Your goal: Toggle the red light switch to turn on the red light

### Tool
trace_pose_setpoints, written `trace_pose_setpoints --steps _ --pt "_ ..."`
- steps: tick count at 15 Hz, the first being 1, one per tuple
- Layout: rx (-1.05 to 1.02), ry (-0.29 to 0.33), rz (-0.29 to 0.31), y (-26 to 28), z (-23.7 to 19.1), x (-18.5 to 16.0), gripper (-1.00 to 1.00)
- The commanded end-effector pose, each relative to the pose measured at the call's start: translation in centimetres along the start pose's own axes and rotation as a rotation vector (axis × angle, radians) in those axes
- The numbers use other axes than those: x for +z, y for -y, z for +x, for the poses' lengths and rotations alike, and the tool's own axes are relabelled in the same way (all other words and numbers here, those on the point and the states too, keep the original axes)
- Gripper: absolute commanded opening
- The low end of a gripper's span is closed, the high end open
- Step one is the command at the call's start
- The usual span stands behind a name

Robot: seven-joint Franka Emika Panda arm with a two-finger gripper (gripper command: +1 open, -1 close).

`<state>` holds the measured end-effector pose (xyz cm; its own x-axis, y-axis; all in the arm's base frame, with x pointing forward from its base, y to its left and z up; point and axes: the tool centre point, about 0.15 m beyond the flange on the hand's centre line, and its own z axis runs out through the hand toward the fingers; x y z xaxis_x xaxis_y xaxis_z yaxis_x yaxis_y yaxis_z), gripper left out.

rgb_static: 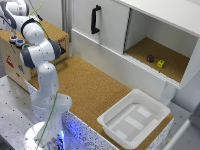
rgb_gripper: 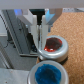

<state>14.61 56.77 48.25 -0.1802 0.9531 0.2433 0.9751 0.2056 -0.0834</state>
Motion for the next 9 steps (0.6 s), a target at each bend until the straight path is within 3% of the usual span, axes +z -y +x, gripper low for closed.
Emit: trace_pose_setpoints --steps 1,5,9 --pt "0.009 0.107 0.053 -2.8 3.5 1.1 -1.00" --pt "0.019 0.080 0.037 -3.3 4.7 1.0 -1.00" --pt "0.021 0.091 0.038 -3.3 5.1 1.8 -1.00"
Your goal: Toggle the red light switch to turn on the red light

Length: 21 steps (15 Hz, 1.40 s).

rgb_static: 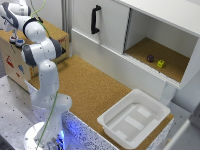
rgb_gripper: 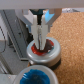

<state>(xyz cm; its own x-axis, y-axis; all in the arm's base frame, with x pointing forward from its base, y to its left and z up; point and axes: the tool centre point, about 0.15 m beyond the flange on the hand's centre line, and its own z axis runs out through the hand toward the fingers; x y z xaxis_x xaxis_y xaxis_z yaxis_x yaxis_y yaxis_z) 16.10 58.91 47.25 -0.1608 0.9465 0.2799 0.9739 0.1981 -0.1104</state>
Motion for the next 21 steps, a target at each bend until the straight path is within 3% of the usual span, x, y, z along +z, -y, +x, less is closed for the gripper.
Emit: trace_pose_setpoints --steps 1,7,10,11,13,14,16,21 --pt "0.008 0.136 0.014 -1.3 3.7 1.1 -1.00" --pt "0.009 0.199 0.010 -1.8 3.9 5.1 -1.00" --pt "0.008 0.143 -0.019 -0.9 3.4 0.9 -1.00" --pt "-0.014 0.119 -0.063 0.1 3.5 -1.8 1.00" --pt "-0.101 0.050 -0.151 2.5 4.1 -7.5 1.00" --pt "-0.121 0.031 -0.167 2.9 4.3 -9.0 1.00" --pt "-0.140 0.036 -0.200 2.8 4.2 -9.8 1.00" --pt "-0.097 0.063 -0.180 0.9 2.8 -9.0 1.00"
